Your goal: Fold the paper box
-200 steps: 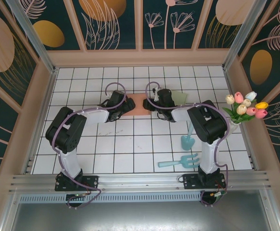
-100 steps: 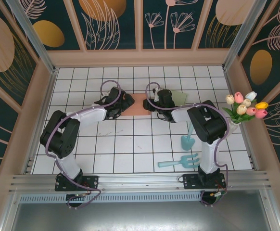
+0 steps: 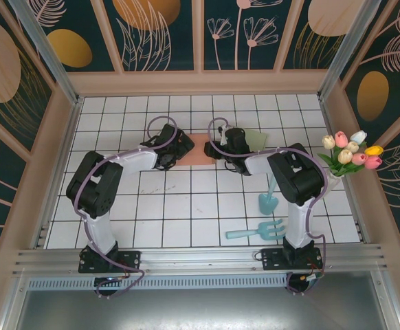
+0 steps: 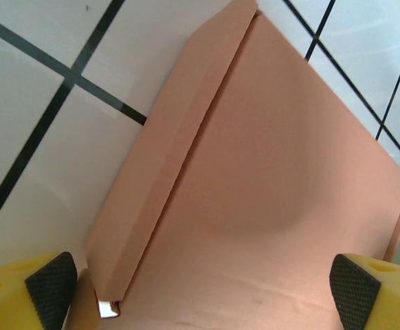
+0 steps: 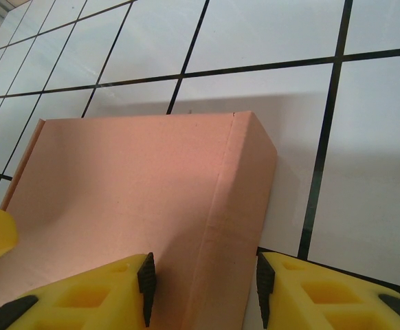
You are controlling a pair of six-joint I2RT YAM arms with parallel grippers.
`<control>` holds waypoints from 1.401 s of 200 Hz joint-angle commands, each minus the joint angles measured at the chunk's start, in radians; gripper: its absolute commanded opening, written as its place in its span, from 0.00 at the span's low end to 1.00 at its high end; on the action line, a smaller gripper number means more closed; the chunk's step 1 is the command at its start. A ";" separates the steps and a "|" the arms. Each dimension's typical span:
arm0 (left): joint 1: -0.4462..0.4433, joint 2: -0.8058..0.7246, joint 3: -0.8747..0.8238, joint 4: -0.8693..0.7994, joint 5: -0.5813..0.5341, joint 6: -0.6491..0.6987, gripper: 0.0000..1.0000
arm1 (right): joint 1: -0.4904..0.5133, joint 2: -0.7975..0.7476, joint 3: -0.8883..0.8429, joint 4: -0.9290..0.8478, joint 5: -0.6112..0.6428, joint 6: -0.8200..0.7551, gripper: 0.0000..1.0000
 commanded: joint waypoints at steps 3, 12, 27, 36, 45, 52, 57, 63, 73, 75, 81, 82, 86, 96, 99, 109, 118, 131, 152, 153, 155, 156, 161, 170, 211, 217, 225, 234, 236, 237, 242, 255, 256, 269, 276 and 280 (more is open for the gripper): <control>-0.009 0.025 0.019 0.011 0.040 -0.035 0.95 | 0.011 0.022 -0.018 -0.023 0.009 -0.006 0.45; -0.010 0.025 0.017 0.010 0.035 -0.034 0.94 | 0.011 0.022 -0.019 -0.023 0.009 -0.006 0.45; -0.011 0.025 0.015 0.009 0.022 -0.034 0.94 | 0.011 0.024 -0.020 -0.022 0.009 -0.006 0.45; -0.010 0.027 0.013 0.006 0.012 -0.032 0.94 | 0.011 0.024 -0.020 -0.022 0.009 -0.006 0.45; -0.010 0.032 0.010 0.003 0.004 -0.029 0.93 | 0.010 0.025 -0.021 -0.022 0.011 -0.007 0.45; -0.009 0.035 0.010 0.000 -0.005 -0.024 0.93 | 0.011 0.027 -0.023 -0.021 0.012 -0.009 0.45; -0.009 0.038 0.008 -0.001 -0.014 -0.021 0.92 | 0.010 0.027 -0.023 -0.021 0.013 -0.010 0.45; -0.009 0.041 0.009 -0.004 -0.026 -0.015 0.92 | 0.009 0.026 -0.025 -0.021 0.013 -0.012 0.45; -0.009 0.047 0.011 -0.013 -0.047 -0.005 0.92 | 0.008 0.029 -0.027 -0.021 0.012 -0.014 0.45; -0.010 0.049 0.012 -0.015 -0.052 -0.002 0.92 | 0.008 0.029 -0.027 -0.020 0.013 -0.015 0.45; -0.008 0.054 0.014 -0.020 -0.063 0.002 0.92 | 0.006 0.028 -0.028 -0.021 0.011 -0.016 0.45; -0.008 0.055 0.014 -0.021 -0.064 0.004 0.92 | 0.006 0.027 -0.029 -0.020 0.011 -0.017 0.45; -0.008 0.059 0.016 -0.025 -0.069 0.008 0.92 | 0.005 0.026 -0.030 -0.021 0.011 -0.018 0.45; -0.005 0.069 0.020 -0.034 -0.081 0.013 0.92 | 0.003 0.026 -0.033 -0.020 0.010 -0.021 0.45; -0.004 0.071 0.020 -0.035 -0.084 0.014 0.92 | 0.003 0.025 -0.035 -0.019 0.008 -0.022 0.45; -0.001 0.082 0.022 -0.035 -0.087 0.015 0.92 | 0.001 0.023 -0.038 -0.019 0.008 -0.026 0.45; 0.004 0.089 0.023 -0.032 -0.081 0.014 0.92 | -0.002 0.023 -0.041 -0.020 0.008 -0.028 0.45; 0.008 0.101 0.026 -0.029 -0.072 0.015 0.92 | -0.006 0.021 -0.045 -0.020 0.008 -0.032 0.45; 0.009 0.107 0.031 -0.029 -0.078 0.019 0.90 | -0.009 0.018 -0.050 -0.021 0.006 -0.035 0.45; 0.009 0.107 0.031 -0.030 -0.078 0.019 0.90 | -0.009 0.017 -0.049 -0.021 0.006 -0.035 0.45; 0.009 0.108 0.030 -0.030 -0.080 0.019 0.90 | -0.009 0.017 -0.050 -0.022 0.006 -0.035 0.45; 0.009 0.107 0.031 -0.030 -0.081 0.020 0.90 | -0.009 0.016 -0.050 -0.022 0.006 -0.036 0.45; 0.009 0.107 0.030 -0.031 -0.086 0.021 0.90 | -0.009 0.015 -0.050 -0.023 0.008 -0.037 0.45; 0.009 0.105 0.028 -0.030 -0.089 0.023 0.90 | -0.011 0.014 -0.051 -0.024 0.008 -0.038 0.45; 0.008 0.105 0.017 -0.032 -0.103 0.034 0.90 | -0.008 -0.045 -0.079 -0.002 0.002 -0.007 0.47; 0.009 0.106 0.015 -0.033 -0.107 0.033 0.90 | -0.006 -0.060 -0.086 0.004 -0.001 -0.001 0.48; 0.010 0.108 0.012 -0.031 -0.110 0.033 0.90 | -0.003 -0.081 -0.091 0.002 -0.004 0.002 0.48; 0.010 0.107 0.009 -0.031 -0.111 0.033 0.90 | 0.003 -0.103 -0.094 -0.007 -0.002 -0.001 0.49; 0.010 0.107 0.008 -0.030 -0.111 0.033 0.90 | 0.005 -0.108 -0.095 -0.009 -0.001 -0.001 0.49; 0.010 0.107 0.008 -0.031 -0.111 0.033 0.90 | 0.005 -0.111 -0.096 -0.010 -0.001 -0.001 0.49; 0.010 0.108 0.007 -0.030 -0.111 0.034 0.90 | 0.010 -0.123 -0.099 -0.014 0.003 -0.003 0.49; 0.011 0.108 0.004 -0.031 -0.111 0.036 0.90 | 0.019 -0.152 -0.109 -0.024 0.015 -0.007 0.49; 0.010 0.107 0.004 -0.030 -0.111 0.036 0.90 | 0.020 -0.155 -0.110 -0.025 0.015 -0.007 0.49; 0.012 0.106 0.000 -0.027 -0.111 0.037 0.90 | 0.027 -0.178 -0.118 -0.034 0.026 -0.010 0.49; 0.012 0.105 -0.002 -0.025 -0.111 0.037 0.90 | 0.027 -0.185 -0.120 -0.041 0.033 -0.013 0.49; 0.012 0.104 -0.003 -0.024 -0.111 0.039 0.90 | 0.027 -0.187 -0.119 -0.046 0.037 -0.015 0.49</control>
